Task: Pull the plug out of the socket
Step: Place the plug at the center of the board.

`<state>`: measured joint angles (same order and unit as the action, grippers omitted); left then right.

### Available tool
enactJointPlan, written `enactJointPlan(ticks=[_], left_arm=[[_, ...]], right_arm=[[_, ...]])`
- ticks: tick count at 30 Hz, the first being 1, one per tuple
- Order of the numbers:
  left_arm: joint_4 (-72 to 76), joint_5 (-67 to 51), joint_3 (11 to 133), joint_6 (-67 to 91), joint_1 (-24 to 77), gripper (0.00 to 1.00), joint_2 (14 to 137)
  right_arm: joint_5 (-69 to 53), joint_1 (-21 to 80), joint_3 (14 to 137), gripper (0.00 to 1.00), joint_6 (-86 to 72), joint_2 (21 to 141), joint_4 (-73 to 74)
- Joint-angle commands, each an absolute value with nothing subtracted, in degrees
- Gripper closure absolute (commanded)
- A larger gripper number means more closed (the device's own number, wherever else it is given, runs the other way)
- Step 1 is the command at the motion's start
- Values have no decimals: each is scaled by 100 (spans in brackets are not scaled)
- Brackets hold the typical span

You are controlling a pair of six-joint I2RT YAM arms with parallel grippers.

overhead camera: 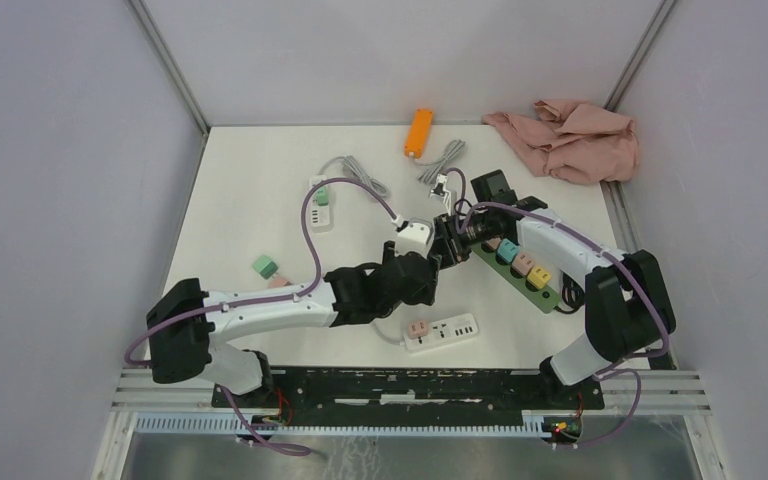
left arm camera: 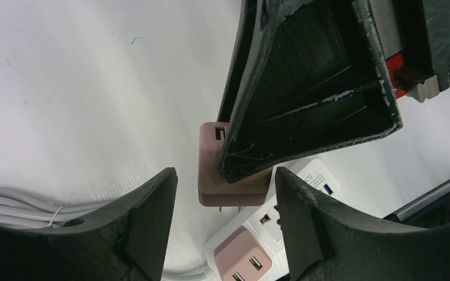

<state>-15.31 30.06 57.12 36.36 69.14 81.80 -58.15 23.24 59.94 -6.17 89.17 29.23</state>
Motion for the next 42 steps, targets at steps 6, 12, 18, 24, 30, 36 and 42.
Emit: enactJointPlan(ticks=[6,12,18,24,30,36,42], left_arm=[[-1291,3234,6003,3429,6927,50,8407],[-1160,3154,5742,3373,6895,92,8325],[-1138,3027,5233,3428,6888,97,8022],[-1454,3253,4667,3643,6807,97,7425],[-2124,3058,4026,3870,5760,97,6445],[-1947,2626,3103,4120,3844,97,5346],[-1766,2723,2690,4515,3075,97,5089]], right_arm=[[-6283,2302,6259,87,-699,8954,2826],[-6396,2301,6255,61,-633,8926,2813],[-6387,2302,6271,26,-493,8899,2891],[-6271,2238,6371,22,-268,8859,3119],[-6153,2063,6398,21,-48,8700,3273],[-6084,1967,6443,21,144,8608,3444],[-6115,1882,6435,21,207,8593,3480]])
